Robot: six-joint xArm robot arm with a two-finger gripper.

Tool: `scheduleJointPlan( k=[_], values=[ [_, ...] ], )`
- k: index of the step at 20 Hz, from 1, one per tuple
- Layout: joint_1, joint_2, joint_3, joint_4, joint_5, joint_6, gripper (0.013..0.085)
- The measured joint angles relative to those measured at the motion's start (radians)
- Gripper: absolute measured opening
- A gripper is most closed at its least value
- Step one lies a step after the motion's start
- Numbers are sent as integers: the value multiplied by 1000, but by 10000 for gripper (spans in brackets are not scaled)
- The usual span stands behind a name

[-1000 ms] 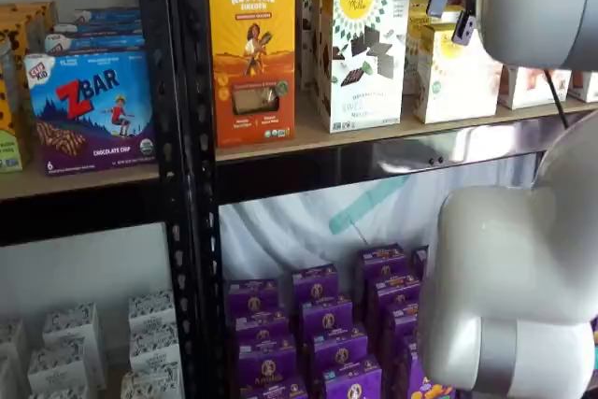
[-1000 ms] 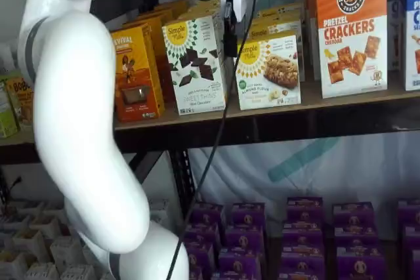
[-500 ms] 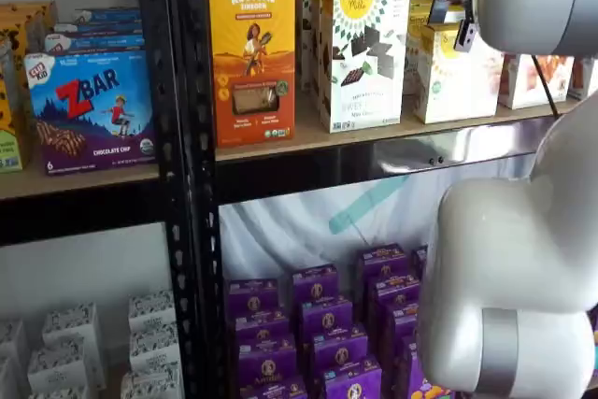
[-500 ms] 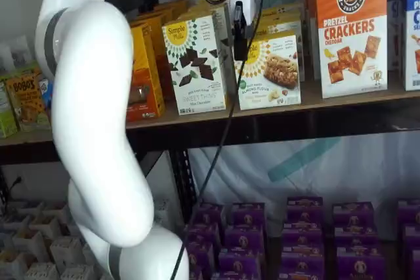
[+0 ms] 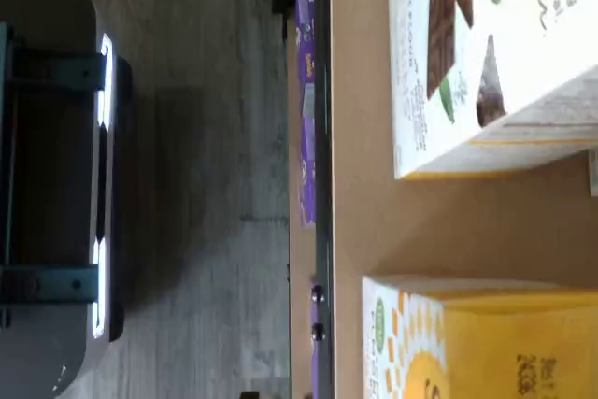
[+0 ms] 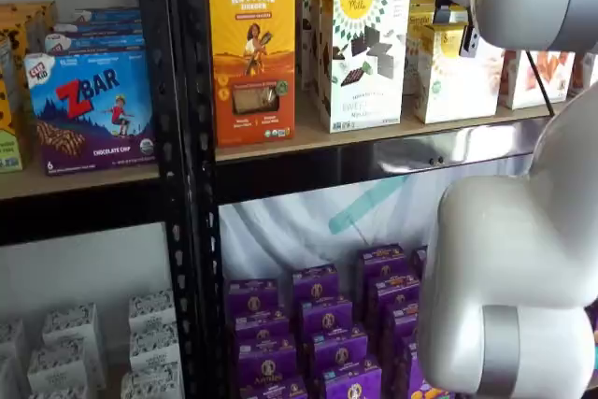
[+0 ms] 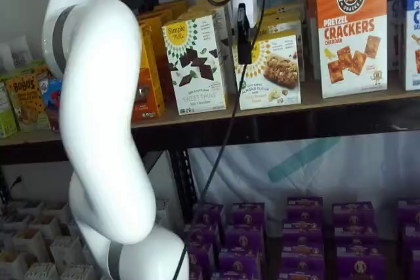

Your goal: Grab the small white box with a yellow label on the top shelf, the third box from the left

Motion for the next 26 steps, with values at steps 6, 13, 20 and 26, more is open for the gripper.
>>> scheduleJointPlan(
  k=[6,13,20,26],
  values=[
    [0,-5,15,-5,-22,-3,850],
    [5,-16,41,-20,-54,-3,850],
    [13,-12,37,-34,-44,4,770],
    [14,-21,47,-31,-55,4,610]
  ],
)
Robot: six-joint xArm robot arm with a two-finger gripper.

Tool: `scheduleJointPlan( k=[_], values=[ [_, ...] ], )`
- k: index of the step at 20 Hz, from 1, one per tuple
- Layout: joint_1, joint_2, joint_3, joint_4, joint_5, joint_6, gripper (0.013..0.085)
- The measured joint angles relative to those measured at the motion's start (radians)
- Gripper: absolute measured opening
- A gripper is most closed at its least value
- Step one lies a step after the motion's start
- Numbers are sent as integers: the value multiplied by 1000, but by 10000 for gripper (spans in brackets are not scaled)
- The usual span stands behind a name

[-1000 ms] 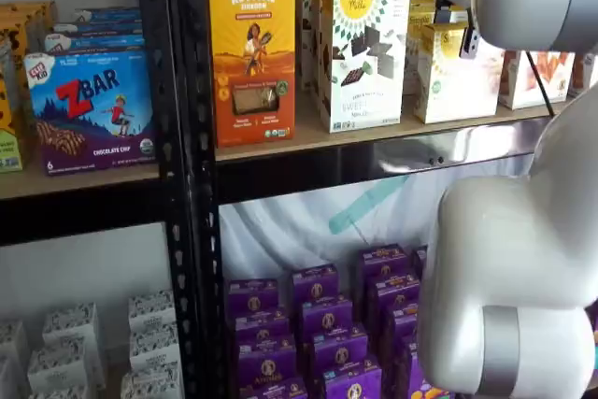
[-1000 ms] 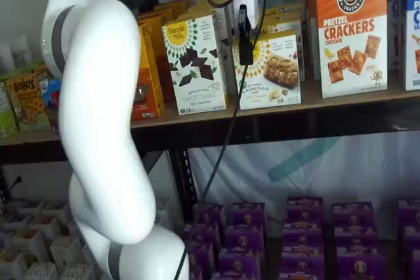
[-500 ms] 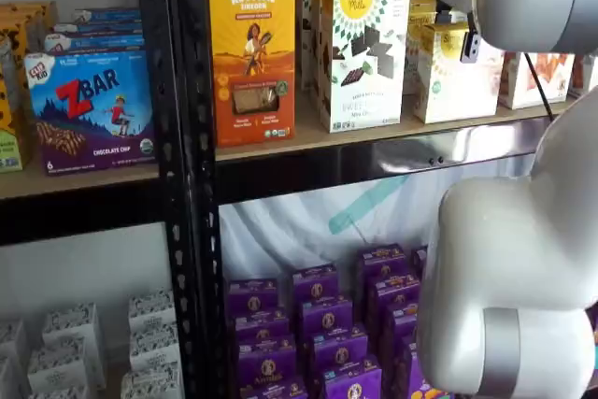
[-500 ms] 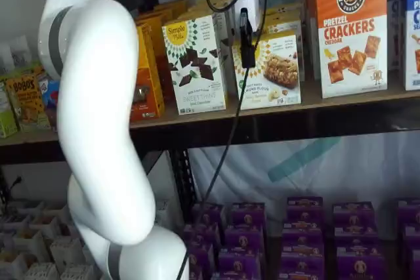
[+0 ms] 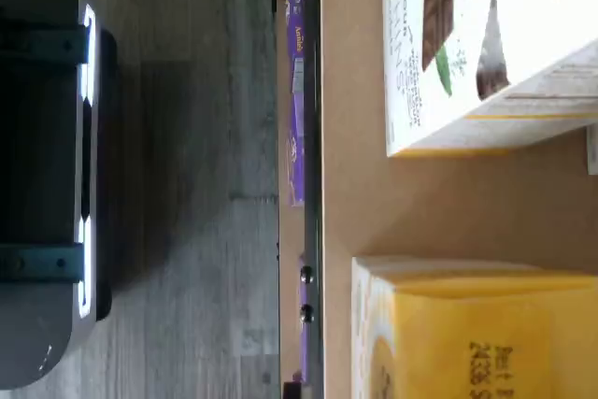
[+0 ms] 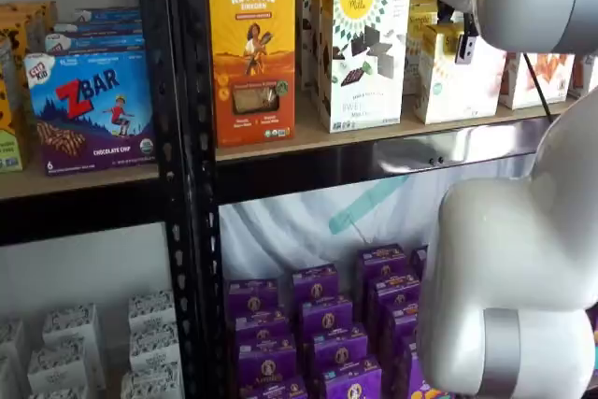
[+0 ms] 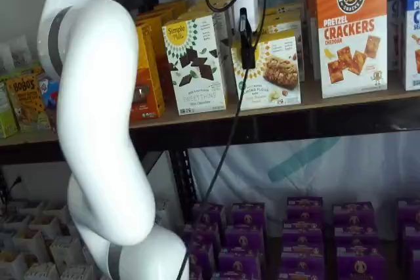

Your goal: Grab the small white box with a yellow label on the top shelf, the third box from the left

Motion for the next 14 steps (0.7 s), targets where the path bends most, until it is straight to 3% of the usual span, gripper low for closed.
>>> scheduleJointPlan(
  k=[4,9,14],
  values=[
    [0,-7,9,5,-4,0,610],
    [-3,-16,20,19,-11,-1,450],
    [-2,-17,20,24,-9,2,450]
  ],
)
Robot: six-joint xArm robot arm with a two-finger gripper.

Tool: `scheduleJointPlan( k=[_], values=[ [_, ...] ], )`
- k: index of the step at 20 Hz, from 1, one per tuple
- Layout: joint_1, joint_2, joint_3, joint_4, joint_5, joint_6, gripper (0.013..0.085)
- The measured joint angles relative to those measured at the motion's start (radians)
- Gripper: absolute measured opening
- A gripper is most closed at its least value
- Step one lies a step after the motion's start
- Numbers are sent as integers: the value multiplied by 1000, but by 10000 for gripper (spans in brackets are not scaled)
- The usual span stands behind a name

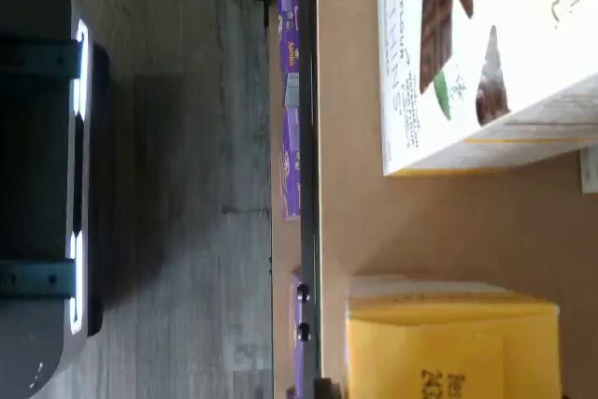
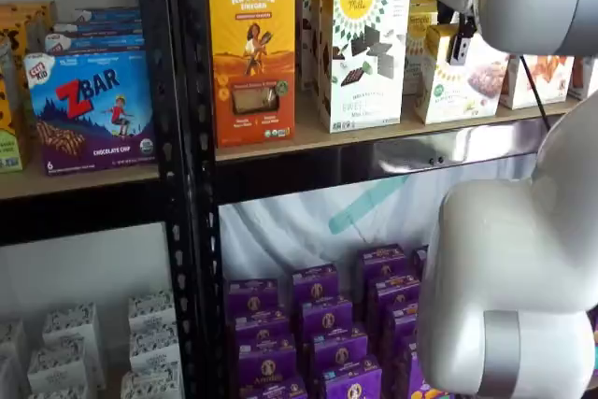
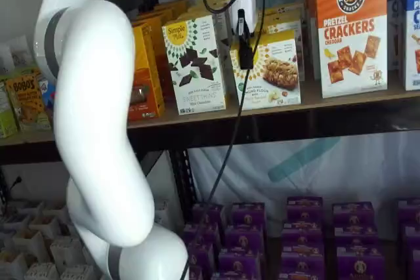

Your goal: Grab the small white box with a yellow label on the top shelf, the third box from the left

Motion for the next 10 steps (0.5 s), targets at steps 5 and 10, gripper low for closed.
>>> scheduleJointPlan(
  k=[5,10],
  values=[
    [2,1,-3,0,6,2,370],
    [4,4,-10,-5,21,4,370]
  ],
)
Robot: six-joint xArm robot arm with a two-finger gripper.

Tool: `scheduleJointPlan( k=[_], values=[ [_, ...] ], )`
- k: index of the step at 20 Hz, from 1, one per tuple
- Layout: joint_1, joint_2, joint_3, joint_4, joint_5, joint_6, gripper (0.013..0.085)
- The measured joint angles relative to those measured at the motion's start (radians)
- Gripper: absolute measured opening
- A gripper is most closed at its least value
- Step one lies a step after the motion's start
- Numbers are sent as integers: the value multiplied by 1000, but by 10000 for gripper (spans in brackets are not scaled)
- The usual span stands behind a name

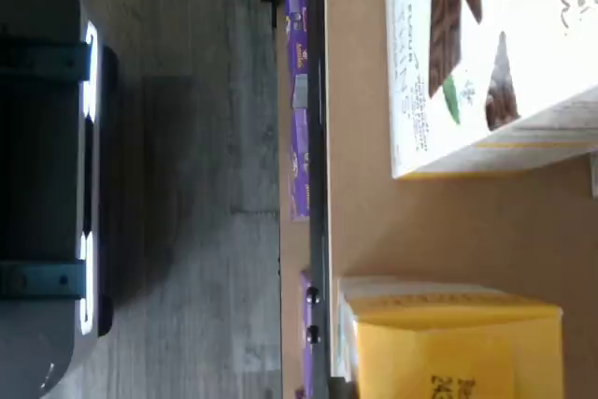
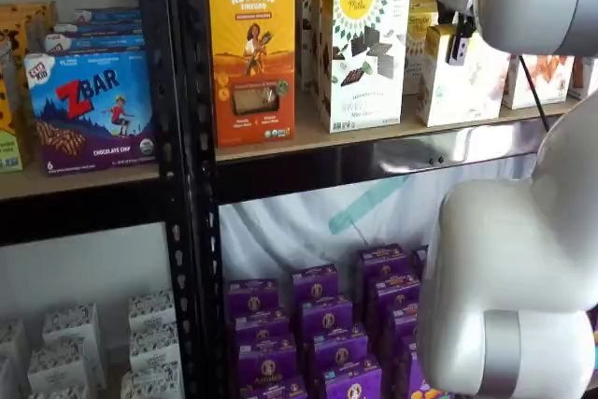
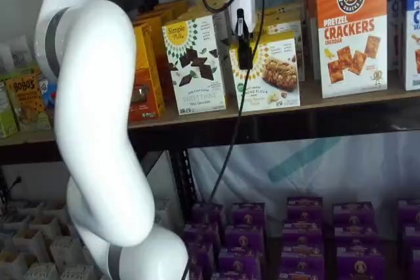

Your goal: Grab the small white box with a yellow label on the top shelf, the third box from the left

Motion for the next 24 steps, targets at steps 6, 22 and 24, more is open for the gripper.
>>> scheduleJointPlan(
  k=[6,22,24],
  values=[
    [-9,-26,1,9,46,-3,370],
    [-31,-251,148,-7,198,-18,370],
    [-28,-277,171,-8,206,-16,370]
  ],
)
